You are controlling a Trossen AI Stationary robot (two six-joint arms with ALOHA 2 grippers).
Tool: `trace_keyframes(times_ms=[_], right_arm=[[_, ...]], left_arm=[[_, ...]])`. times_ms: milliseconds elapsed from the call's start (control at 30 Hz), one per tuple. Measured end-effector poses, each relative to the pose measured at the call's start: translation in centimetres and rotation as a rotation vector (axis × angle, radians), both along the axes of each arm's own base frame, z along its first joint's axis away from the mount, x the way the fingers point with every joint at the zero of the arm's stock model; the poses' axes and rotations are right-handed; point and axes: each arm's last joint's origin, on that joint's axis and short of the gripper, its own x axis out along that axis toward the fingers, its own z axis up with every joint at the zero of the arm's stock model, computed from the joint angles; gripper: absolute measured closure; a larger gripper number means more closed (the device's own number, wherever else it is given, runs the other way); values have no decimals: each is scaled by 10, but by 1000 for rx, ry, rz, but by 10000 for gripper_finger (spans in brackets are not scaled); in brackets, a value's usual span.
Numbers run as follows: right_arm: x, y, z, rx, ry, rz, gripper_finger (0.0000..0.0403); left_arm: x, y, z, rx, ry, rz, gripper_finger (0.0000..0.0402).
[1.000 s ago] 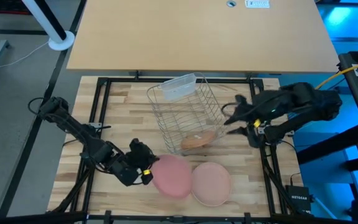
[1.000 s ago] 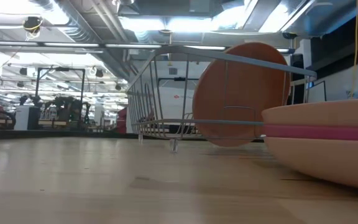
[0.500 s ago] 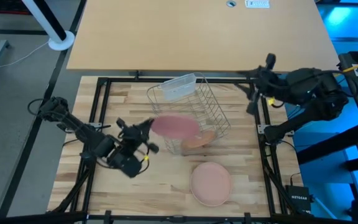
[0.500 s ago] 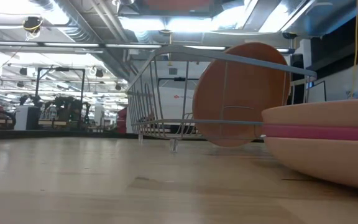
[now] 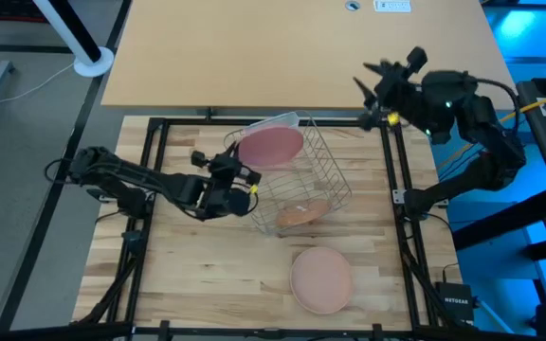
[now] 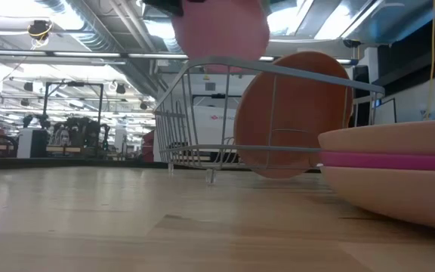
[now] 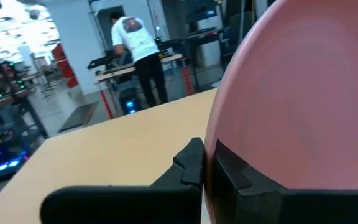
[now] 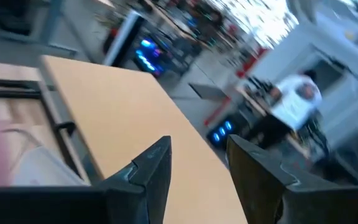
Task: Sort dishes
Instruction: Put the light pink plate in the dish rack
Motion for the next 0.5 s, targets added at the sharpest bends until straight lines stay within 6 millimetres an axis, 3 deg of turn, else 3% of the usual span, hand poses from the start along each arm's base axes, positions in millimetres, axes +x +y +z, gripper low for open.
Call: trace_keyframes(times_ms=[267, 500], right_arm=[[-9, -27, -6, 123, -94, -182, 242], [1, -27, -16, 246, -45, 5, 242]], left_arm=[[15, -8, -4, -106, 58, -205, 401], [15, -11, -15, -110, 144, -226, 401]])
